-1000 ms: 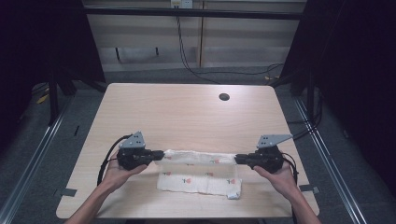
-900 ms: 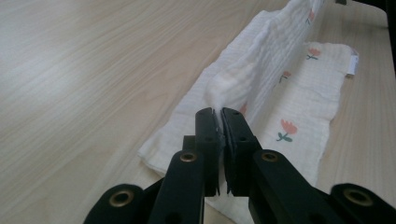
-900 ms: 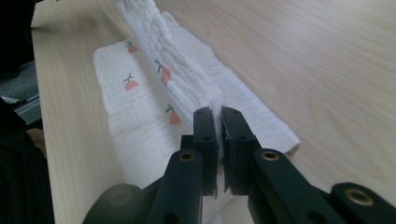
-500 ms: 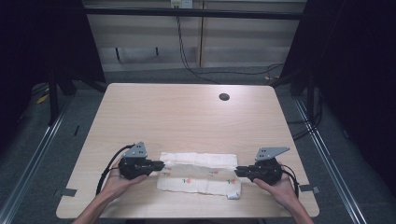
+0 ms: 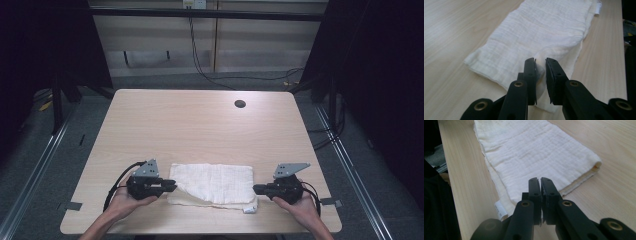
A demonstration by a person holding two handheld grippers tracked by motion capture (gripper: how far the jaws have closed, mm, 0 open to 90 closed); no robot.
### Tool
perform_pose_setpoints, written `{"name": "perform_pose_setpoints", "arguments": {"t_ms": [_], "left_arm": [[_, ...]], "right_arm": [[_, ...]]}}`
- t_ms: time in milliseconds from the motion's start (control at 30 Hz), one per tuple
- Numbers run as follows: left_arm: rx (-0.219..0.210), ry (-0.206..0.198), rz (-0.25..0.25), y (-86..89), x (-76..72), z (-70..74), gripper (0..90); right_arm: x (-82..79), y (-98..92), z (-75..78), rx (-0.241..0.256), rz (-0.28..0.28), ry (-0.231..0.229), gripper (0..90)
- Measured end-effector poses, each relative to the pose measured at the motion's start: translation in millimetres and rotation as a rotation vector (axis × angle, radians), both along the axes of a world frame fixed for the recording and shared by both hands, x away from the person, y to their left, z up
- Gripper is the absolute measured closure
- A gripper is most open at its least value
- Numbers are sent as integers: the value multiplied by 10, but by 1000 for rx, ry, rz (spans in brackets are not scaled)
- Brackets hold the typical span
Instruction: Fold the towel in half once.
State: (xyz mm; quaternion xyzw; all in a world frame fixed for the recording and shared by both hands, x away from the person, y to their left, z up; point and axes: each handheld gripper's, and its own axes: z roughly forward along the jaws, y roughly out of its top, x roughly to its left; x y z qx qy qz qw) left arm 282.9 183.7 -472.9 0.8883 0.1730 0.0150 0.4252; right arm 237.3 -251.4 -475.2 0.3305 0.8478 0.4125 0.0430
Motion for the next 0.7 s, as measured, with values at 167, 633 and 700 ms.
{"name": "perform_pose_setpoints", "arguments": {"t_ms": [167,633,700], "left_arm": [[-25,26,-2,52,-69,44,710],[40,43,46,-15,265,-95,656],[60,40,48,-66,263,-135,638]], "right_arm": [[-5,40,-12,1,10,4,837],[63,212,-102,-53,-14,37,547],[64,224,-115,-71,-11,32,542]]}}
